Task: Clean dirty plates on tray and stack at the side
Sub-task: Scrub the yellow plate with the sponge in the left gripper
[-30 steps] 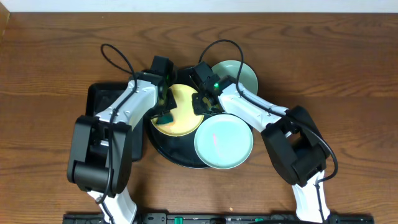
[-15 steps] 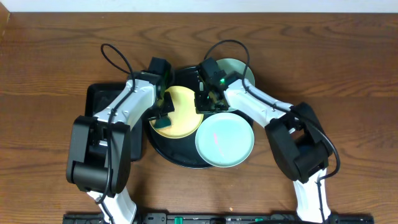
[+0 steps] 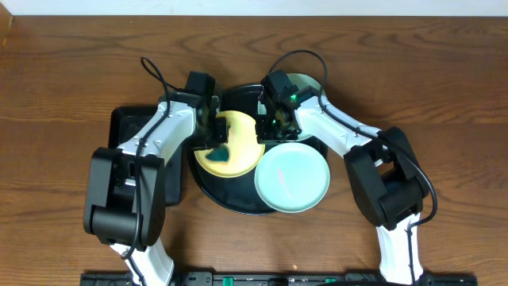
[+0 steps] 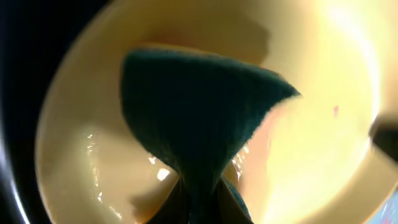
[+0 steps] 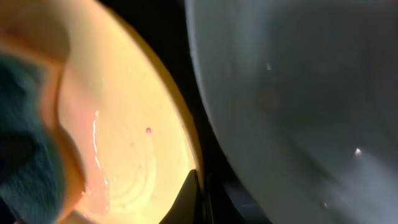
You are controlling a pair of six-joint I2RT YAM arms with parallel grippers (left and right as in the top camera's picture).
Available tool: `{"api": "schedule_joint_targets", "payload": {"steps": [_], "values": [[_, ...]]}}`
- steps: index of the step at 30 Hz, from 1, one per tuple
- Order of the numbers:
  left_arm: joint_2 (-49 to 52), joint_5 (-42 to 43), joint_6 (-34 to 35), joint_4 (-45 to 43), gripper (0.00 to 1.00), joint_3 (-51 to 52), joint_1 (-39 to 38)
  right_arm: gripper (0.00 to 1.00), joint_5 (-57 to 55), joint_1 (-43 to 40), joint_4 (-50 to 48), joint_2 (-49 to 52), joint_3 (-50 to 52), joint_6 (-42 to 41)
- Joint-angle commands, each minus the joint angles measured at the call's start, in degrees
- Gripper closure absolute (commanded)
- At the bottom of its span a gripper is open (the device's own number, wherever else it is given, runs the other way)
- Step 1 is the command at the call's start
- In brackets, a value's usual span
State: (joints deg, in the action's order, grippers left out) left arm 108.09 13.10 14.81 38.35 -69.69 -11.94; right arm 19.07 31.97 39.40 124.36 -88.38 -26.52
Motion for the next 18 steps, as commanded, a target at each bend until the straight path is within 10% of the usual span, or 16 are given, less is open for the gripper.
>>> {"api": "schedule_joint_targets", "payload": {"steps": [1, 9, 18], "values": [[0.35, -8.55, 13.35, -2.84, 0.93, 0.17, -0.22, 0.99, -0.83, -0.48, 0.0, 1.51, 0.68, 0.87], [-0.11, -20.22, 23.91, -1.53, 0.93, -2.49, -0.24, 0.99, -2.14, 0.07, -0.02, 1.51, 0.79, 0.87], [-0.15, 18.73, -11.54, 0.98, 0.93, -2.49, -0.33, 0.99, -2.1, 0.07, -0.09, 1.51, 0.79, 0.85]]}}
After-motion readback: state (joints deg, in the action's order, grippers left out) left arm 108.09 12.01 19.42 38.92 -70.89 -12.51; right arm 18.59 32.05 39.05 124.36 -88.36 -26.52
